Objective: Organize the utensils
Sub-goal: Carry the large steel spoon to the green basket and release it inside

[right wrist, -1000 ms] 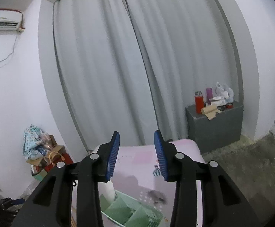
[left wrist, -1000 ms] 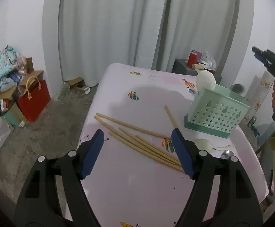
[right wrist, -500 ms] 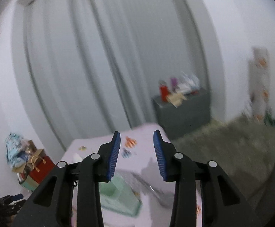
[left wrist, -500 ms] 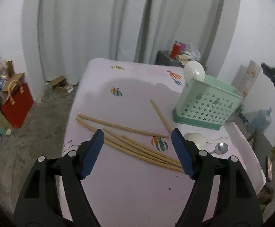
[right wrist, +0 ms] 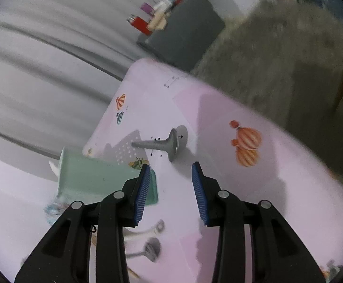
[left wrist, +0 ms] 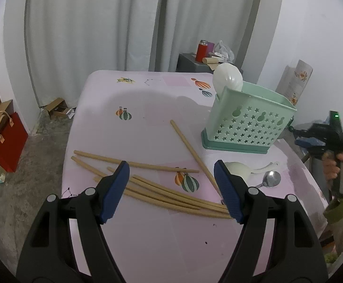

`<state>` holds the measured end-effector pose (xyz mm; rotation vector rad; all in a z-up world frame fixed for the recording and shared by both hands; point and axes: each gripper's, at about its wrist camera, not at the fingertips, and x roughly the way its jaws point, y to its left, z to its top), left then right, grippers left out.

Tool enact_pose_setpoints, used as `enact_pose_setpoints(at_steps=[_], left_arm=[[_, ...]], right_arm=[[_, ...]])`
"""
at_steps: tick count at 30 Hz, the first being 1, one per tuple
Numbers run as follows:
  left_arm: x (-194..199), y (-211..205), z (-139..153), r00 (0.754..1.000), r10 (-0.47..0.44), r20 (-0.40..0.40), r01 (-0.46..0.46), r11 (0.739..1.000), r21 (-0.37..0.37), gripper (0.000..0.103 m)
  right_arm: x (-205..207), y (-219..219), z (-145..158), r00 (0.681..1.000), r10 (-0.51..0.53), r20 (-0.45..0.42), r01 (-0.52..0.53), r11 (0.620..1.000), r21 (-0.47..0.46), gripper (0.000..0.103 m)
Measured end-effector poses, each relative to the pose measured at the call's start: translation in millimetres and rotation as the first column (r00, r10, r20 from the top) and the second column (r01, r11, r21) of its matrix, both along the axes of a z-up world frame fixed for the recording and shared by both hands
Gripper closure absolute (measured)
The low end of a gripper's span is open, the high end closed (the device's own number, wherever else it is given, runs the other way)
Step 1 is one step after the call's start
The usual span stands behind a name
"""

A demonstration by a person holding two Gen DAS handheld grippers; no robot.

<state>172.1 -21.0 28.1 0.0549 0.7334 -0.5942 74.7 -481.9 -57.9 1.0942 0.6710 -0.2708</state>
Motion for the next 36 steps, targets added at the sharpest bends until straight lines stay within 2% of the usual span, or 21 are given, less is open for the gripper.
enact_pose_setpoints(at_steps=[1, 3, 6, 12, 19, 20, 21, 22, 24, 27, 30, 31, 36], left_arm=[[-1, 2, 0, 1.0, 0.009, 0.0, -0.009, 1.0, -0.003, 0.033], [-4, 5, 0, 1.0, 0.024, -0.003, -0.024, 1.0, -0.006, 0.033], [-10, 11, 0, 0.999, 0.052, -0.014, -0.052, 0.999, -0.014, 0.033], [-28, 18, 8, 0.995, 0.099, 0.016, -0.099, 0.995, -0.02, 0.033], [-54, 20, 17, 0.988, 0.151, 0.031, -0.149, 0.988, -0.04, 0.033], [-58, 20, 17, 0.987, 0.155, 0.03, -0.154, 0.987, -0.039, 0.033], [-61, 18, 18, 0.987, 0.16, 0.028, -0.159, 0.987, -0.037, 0.033], [-64, 17, 18, 0.986, 0.165, 0.026, -0.164, 0.986, -0.033, 0.033], [-70, 14, 20, 0.983, 0.179, 0.027, -0.178, 0.984, -0.025, 0.033], [-81, 10, 23, 0.979, 0.202, 0.034, -0.201, 0.979, -0.02, 0.033], [-88, 7, 22, 0.976, 0.219, 0.015, -0.219, 0.975, -0.029, 0.032], [-91, 5, 21, 0.975, 0.223, 0.006, -0.223, 0.974, -0.031, 0.028], [-103, -4, 17, 0.974, 0.227, -0.022, -0.228, 0.973, -0.023, 0.026]], right_arm=[[6, -3, -4, 1.0, 0.0, 0.007, 0.0, 1.0, 0.031, 0.065], [18, -11, -13, 1.0, -0.022, -0.012, 0.023, 0.997, 0.069, 0.056], [35, -19, -25, 0.998, -0.035, -0.051, 0.04, 0.994, 0.103, 0.055], [57, -20, -28, 0.998, -0.018, -0.062, 0.021, 0.998, 0.053, 0.056], [59, -14, -27, 0.996, 0.024, -0.083, -0.022, 0.999, 0.023, 0.07], [59, -14, -27, 0.995, 0.024, -0.096, -0.023, 1.0, 0.005, 0.078], [59, -13, -28, 0.993, 0.025, -0.114, -0.027, 1.0, -0.014, 0.091], [60, -13, -29, 0.992, 0.029, -0.126, -0.031, 0.999, -0.021, 0.096], [58, -14, -27, 0.991, 0.037, -0.13, -0.042, 0.998, -0.036, 0.098], [52, -11, -12, 0.992, 0.047, -0.118, -0.061, 0.992, -0.115, 0.099], [37, -6, 17, 0.992, 0.051, -0.117, -0.079, 0.964, -0.253, 0.099], [31, -4, 27, 0.992, 0.05, -0.113, -0.081, 0.951, -0.298, 0.099], [-12, 8, 90, 0.999, 0.019, -0.05, -0.043, 0.848, -0.528, 0.099]])
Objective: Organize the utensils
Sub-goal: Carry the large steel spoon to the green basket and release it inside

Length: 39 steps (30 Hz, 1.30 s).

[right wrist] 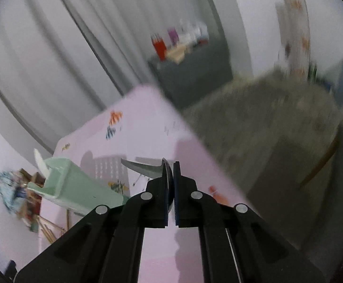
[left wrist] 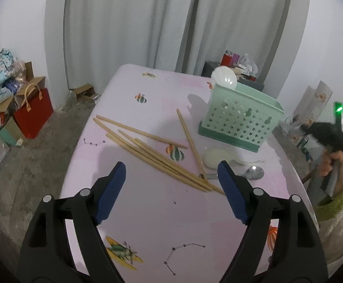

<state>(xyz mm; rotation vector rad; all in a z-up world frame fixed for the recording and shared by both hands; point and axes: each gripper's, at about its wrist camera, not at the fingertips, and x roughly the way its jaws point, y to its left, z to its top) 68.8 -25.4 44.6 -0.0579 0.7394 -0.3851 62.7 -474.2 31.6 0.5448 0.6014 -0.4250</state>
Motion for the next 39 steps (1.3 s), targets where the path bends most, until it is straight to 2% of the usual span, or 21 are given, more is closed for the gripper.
enact_pose_setpoints(at_steps=[5, 7, 10, 11, 14, 18, 22, 25, 29, 31, 36, 39], left_arm=[[-13, -9, -1, 1.0, -0.01, -0.028, 0.009, 1.0, -0.017, 0.023], [-17, -12, 0, 0.999, -0.016, -0.034, 0.016, 1.0, -0.013, 0.018], [-23, -16, 4, 0.999, -0.032, -0.023, 0.032, 0.999, -0.021, 0.015], [-24, -18, 4, 0.999, -0.035, -0.018, 0.035, 0.999, -0.02, 0.015], [-29, -21, 7, 0.999, -0.045, -0.006, 0.044, 0.999, -0.018, 0.014], [-32, -20, 7, 0.999, -0.05, -0.004, 0.049, 0.999, -0.02, 0.013], [-30, -17, 4, 0.999, -0.04, -0.016, 0.04, 0.999, -0.031, 0.012], [-27, -14, 0, 0.999, -0.04, -0.031, 0.038, 0.998, -0.057, 0.01], [-21, -13, -3, 0.998, -0.052, -0.036, 0.049, 0.996, -0.076, 0.009], [-19, -13, -5, 0.998, -0.059, -0.032, 0.056, 0.995, -0.084, 0.008], [-9, -10, -12, 0.997, -0.078, -0.029, 0.075, 0.991, -0.113, 0.008], [-3, -9, -18, 0.995, -0.087, -0.04, 0.081, 0.988, -0.13, 0.008]], right_arm=[[-41, 11, 64, 0.993, 0.032, 0.114, -0.015, 0.989, -0.149, 0.099], [-50, 22, 90, 0.986, 0.097, 0.138, -0.066, 0.975, -0.214, 0.099], [-54, 44, 119, 0.971, 0.21, 0.116, -0.16, 0.928, -0.336, 0.099], [-52, 53, 128, 0.965, 0.244, 0.092, -0.19, 0.899, -0.395, 0.099], [-38, 72, 139, 0.948, 0.319, 0.013, -0.272, 0.829, -0.489, 0.099], [-15, 94, 134, 0.922, 0.371, -0.115, -0.366, 0.73, -0.578, 0.099], [1, 108, 125, 0.894, 0.387, -0.227, -0.439, 0.652, -0.618, 0.099], [11, 116, 123, 0.877, 0.384, -0.289, -0.476, 0.608, -0.635, 0.099], [27, 126, 119, 0.839, 0.394, -0.376, -0.543, 0.546, -0.638, 0.099], [38, 133, 117, 0.815, 0.394, -0.425, -0.578, 0.503, -0.642, 0.099], [75, 154, 111, 0.744, 0.397, -0.537, -0.668, 0.415, -0.618, 0.099], [96, 162, 107, 0.724, 0.393, -0.568, -0.69, 0.391, -0.609, 0.099]])
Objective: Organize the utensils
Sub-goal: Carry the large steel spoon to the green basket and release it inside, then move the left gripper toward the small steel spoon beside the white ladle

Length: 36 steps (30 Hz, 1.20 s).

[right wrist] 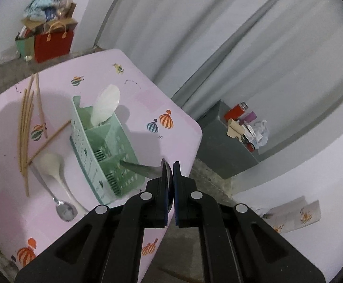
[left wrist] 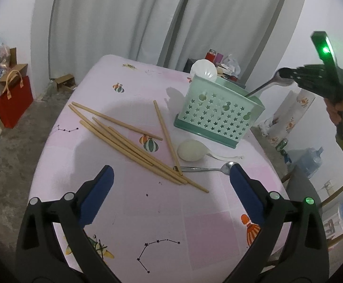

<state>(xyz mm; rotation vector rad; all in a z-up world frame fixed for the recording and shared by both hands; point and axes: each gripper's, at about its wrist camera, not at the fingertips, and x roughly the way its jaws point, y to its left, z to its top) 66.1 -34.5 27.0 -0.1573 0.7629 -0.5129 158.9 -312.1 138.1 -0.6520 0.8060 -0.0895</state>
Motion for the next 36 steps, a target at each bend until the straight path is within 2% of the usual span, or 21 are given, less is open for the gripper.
enact_pose_setpoints(at_steps=[2, 5, 10, 13, 15, 18, 20, 22, 26, 27, 28, 30, 32, 36], left_arm=[[5, 1, -5, 1.0, -0.005, -0.014, 0.005, 1.0, -0.005, 0.008], [13, 3, -11, 0.999, -0.024, -0.032, 0.023, 1.0, -0.016, 0.008], [23, 7, -17, 0.999, -0.042, -0.033, 0.04, 0.998, -0.04, 0.008], [27, 8, -19, 0.999, -0.045, -0.021, 0.044, 0.998, -0.045, 0.008], [31, 8, -21, 0.999, -0.051, -0.015, 0.05, 0.998, -0.037, 0.008], [37, 4, -25, 0.998, -0.055, -0.013, 0.055, 0.998, -0.023, 0.008], [41, 2, -27, 0.998, -0.066, -0.014, 0.066, 0.998, -0.016, 0.008], [46, -1, -31, 0.997, -0.079, -0.019, 0.078, 0.997, -0.01, 0.008], [54, -10, -38, 0.993, -0.11, -0.046, 0.111, 0.994, 0.012, 0.008], [55, -12, -40, 0.992, -0.117, -0.053, 0.118, 0.993, 0.019, 0.008], [56, -16, -41, 0.99, -0.126, -0.058, 0.128, 0.991, 0.032, 0.008], [54, -24, -41, 0.988, -0.15, -0.044, 0.153, 0.986, 0.069, 0.008], [52, -32, -39, 0.984, -0.178, -0.023, 0.179, 0.979, 0.1, 0.008], [42, -53, -33, 0.962, -0.268, 0.055, 0.255, 0.952, 0.168, 0.008]], right_arm=[[12, 2, 1, 1.0, 0.001, -0.008, -0.001, 1.0, 0.018, 0.096], [18, 1, 8, 1.0, -0.004, 0.011, 0.003, 0.998, 0.071, 0.084], [12, -5, 37, 0.994, -0.023, 0.11, -0.001, 0.977, 0.215, 0.071], [-10, -16, 62, 0.976, -0.071, 0.207, -0.013, 0.925, 0.379, 0.054], [-32, -22, 73, 0.955, -0.109, 0.275, -0.035, 0.881, 0.472, 0.039], [-67, -22, 68, 0.934, -0.149, 0.325, -0.064, 0.824, 0.563, 0.028], [-80, -19, 51, 0.94, -0.162, 0.302, -0.058, 0.794, 0.605, 0.023], [-88, -11, 20, 0.956, -0.175, 0.233, -0.014, 0.77, 0.638, 0.021], [-86, 7, -61, 0.973, -0.227, 0.051, 0.14, 0.746, 0.651, 0.018], [-84, 12, -89, 0.969, -0.244, -0.026, 0.2, 0.727, 0.657, 0.018], [-83, 12, -104, 0.964, -0.258, -0.064, 0.235, 0.711, 0.663, 0.018], [-85, 10, -139, 0.939, -0.307, -0.156, 0.327, 0.655, 0.681, 0.018], [-91, 3, -169, 0.901, -0.371, -0.224, 0.417, 0.599, 0.684, 0.018], [-94, -16, -194, 0.843, -0.468, -0.267, 0.513, 0.544, 0.664, 0.013]])
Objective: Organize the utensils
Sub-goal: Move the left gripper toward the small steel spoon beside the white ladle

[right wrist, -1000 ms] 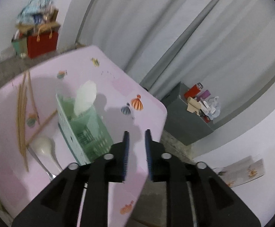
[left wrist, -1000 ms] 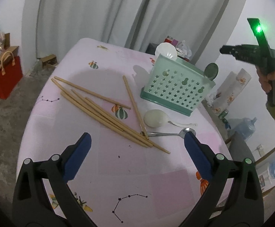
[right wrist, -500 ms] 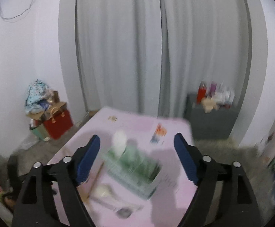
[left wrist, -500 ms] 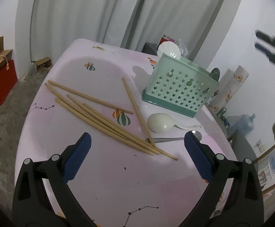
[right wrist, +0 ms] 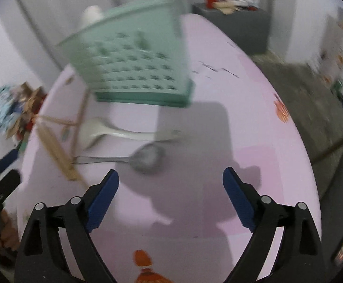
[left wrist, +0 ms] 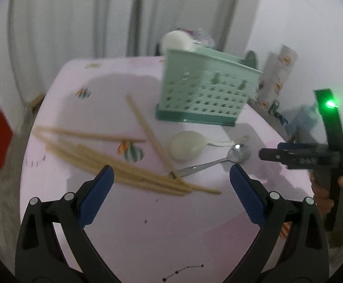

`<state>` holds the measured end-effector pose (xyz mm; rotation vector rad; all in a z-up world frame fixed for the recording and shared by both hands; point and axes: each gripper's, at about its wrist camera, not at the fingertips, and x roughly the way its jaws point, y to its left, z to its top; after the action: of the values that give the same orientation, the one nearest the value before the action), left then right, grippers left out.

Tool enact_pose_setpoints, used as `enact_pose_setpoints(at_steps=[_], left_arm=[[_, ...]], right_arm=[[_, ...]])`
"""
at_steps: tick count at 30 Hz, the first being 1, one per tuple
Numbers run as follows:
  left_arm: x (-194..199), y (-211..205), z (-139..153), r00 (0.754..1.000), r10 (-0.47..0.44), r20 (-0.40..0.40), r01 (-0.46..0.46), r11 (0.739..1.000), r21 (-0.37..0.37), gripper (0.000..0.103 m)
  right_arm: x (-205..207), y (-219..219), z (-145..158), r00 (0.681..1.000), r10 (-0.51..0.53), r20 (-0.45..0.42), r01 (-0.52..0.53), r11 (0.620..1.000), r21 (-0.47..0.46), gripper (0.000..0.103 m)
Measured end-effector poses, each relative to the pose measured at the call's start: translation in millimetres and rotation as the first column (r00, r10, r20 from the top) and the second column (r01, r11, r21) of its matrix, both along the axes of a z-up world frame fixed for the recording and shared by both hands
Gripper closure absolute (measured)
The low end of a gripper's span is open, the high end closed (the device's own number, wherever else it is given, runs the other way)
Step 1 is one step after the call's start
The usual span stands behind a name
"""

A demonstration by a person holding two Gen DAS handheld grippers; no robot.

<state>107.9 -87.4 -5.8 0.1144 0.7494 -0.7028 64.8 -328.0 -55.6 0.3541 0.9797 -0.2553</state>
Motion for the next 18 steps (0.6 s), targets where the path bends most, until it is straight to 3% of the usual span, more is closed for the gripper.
enact_pose_setpoints(at_steps=[3, 8, 13, 18], left_arm=[[-8, -19, 3, 0.997, -0.058, 0.051, 0.056, 0.998, 0.03, 0.008], [-17, -42, -4, 0.993, -0.105, 0.052, 0.102, 0.994, 0.046, 0.008], [-25, -66, -16, 0.989, -0.141, 0.034, 0.139, 0.988, 0.07, 0.009], [-37, -92, -22, 0.972, -0.22, 0.084, 0.207, 0.968, 0.142, 0.009]], right_arm=[[-1, -12, -5, 0.999, -0.045, -0.005, 0.044, 0.994, -0.098, 0.006], [5, -29, -12, 0.997, -0.073, -0.036, 0.063, 0.972, -0.226, 0.006], [10, -42, -18, 0.995, -0.091, -0.047, 0.078, 0.972, -0.223, 0.006], [14, -54, -30, 0.995, -0.068, -0.069, 0.052, 0.977, -0.205, 0.006]])
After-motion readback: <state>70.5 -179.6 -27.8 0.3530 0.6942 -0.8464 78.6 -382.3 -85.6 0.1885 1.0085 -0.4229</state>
